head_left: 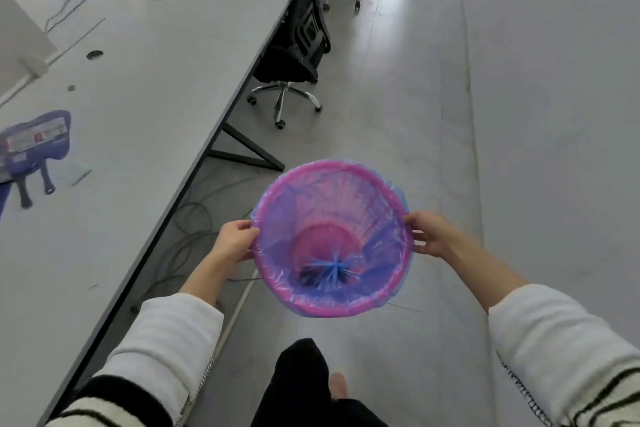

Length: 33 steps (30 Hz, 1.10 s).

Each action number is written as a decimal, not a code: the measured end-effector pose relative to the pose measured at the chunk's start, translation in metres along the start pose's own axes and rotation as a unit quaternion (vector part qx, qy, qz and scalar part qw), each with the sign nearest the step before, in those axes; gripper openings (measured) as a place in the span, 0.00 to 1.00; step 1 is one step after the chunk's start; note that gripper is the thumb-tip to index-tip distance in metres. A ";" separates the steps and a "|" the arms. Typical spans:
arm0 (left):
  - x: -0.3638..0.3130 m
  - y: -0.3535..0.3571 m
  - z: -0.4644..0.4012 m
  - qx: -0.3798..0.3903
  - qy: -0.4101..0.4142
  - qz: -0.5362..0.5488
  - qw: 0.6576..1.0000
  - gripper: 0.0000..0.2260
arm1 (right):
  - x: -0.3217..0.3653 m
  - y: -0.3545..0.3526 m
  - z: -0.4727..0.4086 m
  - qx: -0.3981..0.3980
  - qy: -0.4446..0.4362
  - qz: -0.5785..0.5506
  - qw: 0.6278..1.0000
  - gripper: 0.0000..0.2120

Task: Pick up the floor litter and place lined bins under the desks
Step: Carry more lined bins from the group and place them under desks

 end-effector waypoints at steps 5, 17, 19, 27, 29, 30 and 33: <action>-0.055 -0.003 -0.119 0.014 -0.038 0.000 0.999 0.09 | 0.077 -0.003 -0.099 -0.002 0.021 -0.018 1.000 0.07; -0.130 -0.002 -0.412 0.025 -0.108 -0.077 0.991 0.16 | 0.208 0.002 -0.360 -0.055 0.092 -0.006 0.994 0.10; -0.131 0.010 -0.459 0.052 -0.123 -0.054 0.990 0.13 | 0.214 -0.006 -0.409 -0.070 0.088 -0.003 0.994 0.10; -0.080 0.026 -0.676 0.023 -0.162 -0.061 0.985 0.11 | 0.189 -0.007 -0.624 -0.057 0.128 0.003 0.990 0.15; -0.064 0.021 -0.720 0.019 -0.168 -0.062 0.984 0.13 | 0.174 -0.001 -0.665 -0.056 0.144 -0.004 0.988 0.17; -0.052 0.018 -0.747 0.009 -0.166 -0.068 0.984 0.14 | 0.165 0.003 -0.689 -0.051 0.151 -0.013 0.987 0.18; -0.028 0.008 -0.803 -0.037 -0.160 -0.100 0.981 0.19 | 0.144 0.020 -0.742 -0.029 0.161 -0.045 0.986 0.20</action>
Point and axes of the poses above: each hand's wrist, its own z-axis away from the middle knuckle, its own y-axis out of the palm, x = y × z, the point moved 3 cm from there along -z, towards the middle knuckle, and after that the axes turned 14 degrees about x, right-handed, at the moved point
